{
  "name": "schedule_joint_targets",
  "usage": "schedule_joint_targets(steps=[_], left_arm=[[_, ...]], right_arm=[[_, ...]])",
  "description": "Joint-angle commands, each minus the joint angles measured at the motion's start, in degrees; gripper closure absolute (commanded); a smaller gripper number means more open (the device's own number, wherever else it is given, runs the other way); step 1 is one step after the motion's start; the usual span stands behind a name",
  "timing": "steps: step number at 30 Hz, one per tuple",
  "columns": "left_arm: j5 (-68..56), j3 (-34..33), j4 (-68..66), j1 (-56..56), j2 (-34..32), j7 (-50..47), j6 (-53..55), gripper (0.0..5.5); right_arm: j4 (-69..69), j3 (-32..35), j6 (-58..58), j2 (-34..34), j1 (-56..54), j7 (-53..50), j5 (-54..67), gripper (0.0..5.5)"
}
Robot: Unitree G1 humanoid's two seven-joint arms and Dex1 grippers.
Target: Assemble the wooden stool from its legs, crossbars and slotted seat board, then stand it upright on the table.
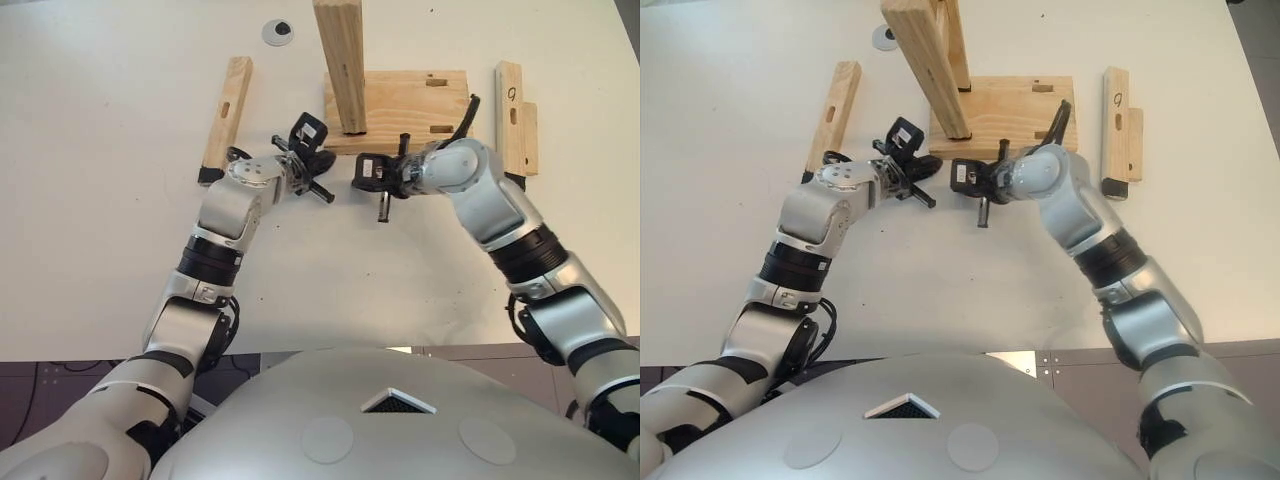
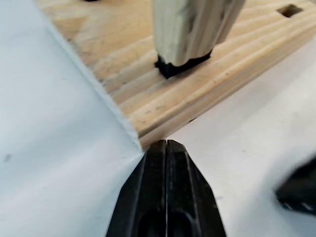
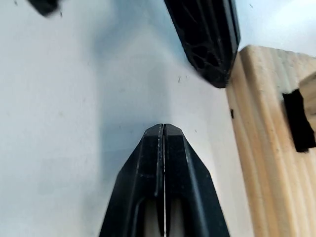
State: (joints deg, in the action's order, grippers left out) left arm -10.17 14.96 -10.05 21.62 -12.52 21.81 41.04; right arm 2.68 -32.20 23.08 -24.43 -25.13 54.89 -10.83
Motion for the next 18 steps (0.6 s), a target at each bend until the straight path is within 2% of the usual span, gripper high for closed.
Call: schedule_joint_targets(steps=[1,4,6,9,13,16,18], left_arm=[[2.2,-1.6,-1.4,-1.0,-1.9,-1.5,1.3,5.50],[2.1,-3.7,-1.0,-1.6,-2.8,-1.2,1.4,5.50],[1.4,-5.4,-0.7,-1.8,-3.0,-1.0,1.5,5.50],[0.5,-6.4,-0.3,-1.3,-2.0,-0.3,1.6,5.50],[-1.1,-5.8,2.4,0.1,0.7,1.0,2.9,5.50],[-2.0,-5.4,3.7,1.0,2.6,1.3,3.4,5.50],[-1.5,-4.5,3.8,1.4,3.1,1.3,3.6,5.50]], right_arm=[[-4.2,11.4,2.9,2.0,-3.8,-1.0,8.5,5.49],[-2.9,21.5,5.1,-4.2,-10.6,1.2,13.4,5.49],[3.6,25.5,2.9,-7.8,-17.0,-1.4,12.3,5.49],[21.2,21.0,-9.4,-7.7,-21.7,-11.9,2.5,5.49],[47.4,15.8,-21.7,0.0,-22.5,-26.3,-5.2,5.49],[60.5,15.3,-26.3,3.7,-21.6,-31.3,-6.4,5.49],[64.5,11.5,-28.3,3.7,-20.0,-31.8,-10.3,5.49]])
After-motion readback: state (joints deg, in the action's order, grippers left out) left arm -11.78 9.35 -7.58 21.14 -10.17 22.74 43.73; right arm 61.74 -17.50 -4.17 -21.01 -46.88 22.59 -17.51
